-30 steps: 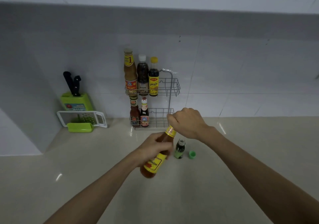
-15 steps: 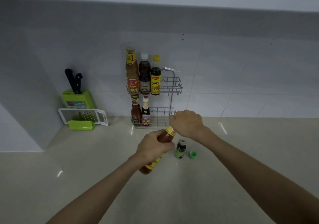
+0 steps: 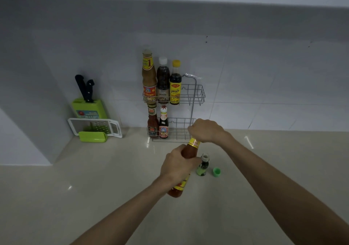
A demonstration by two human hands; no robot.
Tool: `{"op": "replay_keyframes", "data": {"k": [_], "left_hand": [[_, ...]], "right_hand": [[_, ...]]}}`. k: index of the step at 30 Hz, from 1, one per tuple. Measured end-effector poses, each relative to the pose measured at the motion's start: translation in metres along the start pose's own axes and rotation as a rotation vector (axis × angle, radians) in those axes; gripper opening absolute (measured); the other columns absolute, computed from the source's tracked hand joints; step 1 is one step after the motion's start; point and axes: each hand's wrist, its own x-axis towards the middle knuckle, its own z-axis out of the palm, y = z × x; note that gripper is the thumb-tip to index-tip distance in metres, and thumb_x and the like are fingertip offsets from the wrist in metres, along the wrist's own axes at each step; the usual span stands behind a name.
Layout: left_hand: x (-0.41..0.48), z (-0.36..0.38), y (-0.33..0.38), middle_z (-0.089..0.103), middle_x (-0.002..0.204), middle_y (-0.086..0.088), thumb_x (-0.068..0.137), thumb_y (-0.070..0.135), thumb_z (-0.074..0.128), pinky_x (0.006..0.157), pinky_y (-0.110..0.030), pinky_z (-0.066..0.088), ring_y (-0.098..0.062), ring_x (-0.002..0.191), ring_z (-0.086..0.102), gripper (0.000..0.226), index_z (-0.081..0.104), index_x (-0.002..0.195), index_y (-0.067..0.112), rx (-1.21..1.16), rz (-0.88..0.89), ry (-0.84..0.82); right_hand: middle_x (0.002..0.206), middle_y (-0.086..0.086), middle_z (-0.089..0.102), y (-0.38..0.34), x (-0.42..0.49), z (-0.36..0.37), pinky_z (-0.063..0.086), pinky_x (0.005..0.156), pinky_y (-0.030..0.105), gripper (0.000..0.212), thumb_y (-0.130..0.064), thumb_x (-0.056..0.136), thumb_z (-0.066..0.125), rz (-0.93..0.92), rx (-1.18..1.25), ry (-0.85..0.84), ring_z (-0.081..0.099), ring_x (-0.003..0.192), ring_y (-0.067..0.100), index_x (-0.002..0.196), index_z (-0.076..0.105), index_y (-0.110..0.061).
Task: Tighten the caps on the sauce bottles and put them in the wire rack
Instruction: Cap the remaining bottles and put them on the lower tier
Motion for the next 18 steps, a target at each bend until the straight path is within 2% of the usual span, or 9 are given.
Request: {"op": "replay_keyframes", "data": {"k": [2, 4, 6, 7, 9, 11, 14, 16, 18], "left_hand": [[0.004, -0.007, -0.008, 0.070, 0.084, 0.004, 0.054, 0.049, 0.079, 0.067, -0.032, 0.056, -0.012, 0.075, 0.069, 0.046, 0.056, 0.091, 0.034, -0.091, -0.025, -0.132], [0.008, -0.020, -0.022, 0.071, 0.101, 0.003, 0.055, 0.043, 0.087, 0.081, -0.031, 0.056, -0.013, 0.093, 0.070, 0.063, 0.053, 0.107, 0.035, -0.159, -0.027, -0.393], [0.009, -0.031, -0.038, 0.072, 0.107, 0.000, 0.062, 0.030, 0.087, 0.085, -0.028, 0.056, -0.015, 0.099, 0.069, 0.056, 0.057, 0.110, 0.033, -0.142, -0.011, -0.582], [0.010, -0.033, -0.047, 0.072, 0.105, -0.001, 0.065, 0.026, 0.085, 0.083, -0.027, 0.057, -0.016, 0.097, 0.070, 0.049, 0.060, 0.107, 0.030, -0.131, 0.004, -0.589], [0.015, -0.031, -0.060, 0.073, 0.100, -0.003, 0.066, 0.018, 0.082, 0.081, -0.033, 0.058, -0.018, 0.090, 0.071, 0.042, 0.063, 0.103, 0.022, -0.160, 0.013, -0.459], [0.025, -0.028, -0.068, 0.072, 0.094, -0.006, 0.066, 0.012, 0.080, 0.077, -0.037, 0.057, -0.018, 0.080, 0.069, 0.041, 0.062, 0.103, 0.016, -0.233, -0.011, -0.338], [0.047, -0.031, -0.072, 0.066, 0.097, -0.015, 0.068, 0.010, 0.078, 0.073, -0.036, 0.055, -0.018, 0.080, 0.066, 0.054, 0.055, 0.116, 0.020, -0.267, -0.008, -0.319], [0.067, -0.035, -0.071, 0.063, 0.107, -0.018, 0.068, 0.012, 0.080, 0.074, -0.037, 0.056, -0.023, 0.087, 0.067, 0.068, 0.047, 0.127, 0.022, -0.233, -0.005, -0.349], [0.089, -0.043, -0.069, 0.060, 0.120, -0.013, 0.068, 0.010, 0.081, 0.079, -0.036, 0.055, -0.021, 0.099, 0.065, 0.079, 0.039, 0.135, 0.019, -0.220, -0.020, -0.393]], "right_hand": [[0.075, 0.004, 0.050, -0.001, 0.008, -0.003, 0.039, 0.066, 0.034, 0.030, -0.034, 0.090, 0.035, -0.050, -0.036, -0.039, 0.050, 0.074, 0.023, 0.065, 0.042, -0.019], [0.077, 0.005, 0.053, 0.001, 0.014, -0.004, 0.035, 0.058, 0.031, 0.031, -0.036, 0.088, 0.038, -0.074, -0.024, -0.042, 0.050, 0.067, 0.018, 0.064, 0.043, -0.017], [0.067, 0.002, 0.052, 0.003, 0.017, -0.003, 0.034, 0.054, 0.029, 0.039, -0.042, 0.087, 0.045, -0.064, 0.103, -0.001, 0.050, 0.060, 0.017, 0.058, 0.042, -0.015], [0.060, 0.001, 0.050, 0.003, 0.015, -0.002, 0.034, 0.052, 0.027, 0.047, -0.050, 0.086, 0.050, -0.063, 0.204, 0.032, 0.048, 0.055, 0.016, 0.055, 0.041, -0.015], [0.056, -0.002, 0.046, 0.001, 0.011, 0.006, 0.034, 0.046, 0.023, 0.060, -0.073, 0.076, 0.055, -0.070, 0.442, 0.055, 0.043, 0.049, 0.012, 0.056, 0.044, -0.017], [0.066, -0.007, 0.057, 0.003, 0.004, 0.025, 0.040, 0.041, 0.019, 0.061, -0.083, 0.064, 0.058, -0.093, 0.607, -0.057, 0.052, 0.053, 0.008, 0.070, 0.059, -0.022], [0.098, -0.007, 0.065, 0.013, 0.008, 0.061, 0.056, 0.056, 0.022, 0.050, -0.065, 0.069, 0.071, -0.175, 0.700, -0.178, 0.067, 0.085, 0.011, 0.107, 0.064, -0.033], [0.103, -0.005, 0.065, 0.017, 0.022, 0.073, 0.062, 0.062, 0.031, 0.049, -0.055, 0.072, 0.075, -0.167, 0.806, -0.098, 0.069, 0.089, 0.013, 0.113, 0.064, -0.031], [0.102, -0.004, 0.066, 0.017, 0.040, 0.079, 0.062, 0.064, 0.038, 0.041, -0.048, 0.071, 0.079, -0.158, 0.868, 0.004, 0.070, 0.085, 0.013, 0.106, 0.065, -0.031]]}}
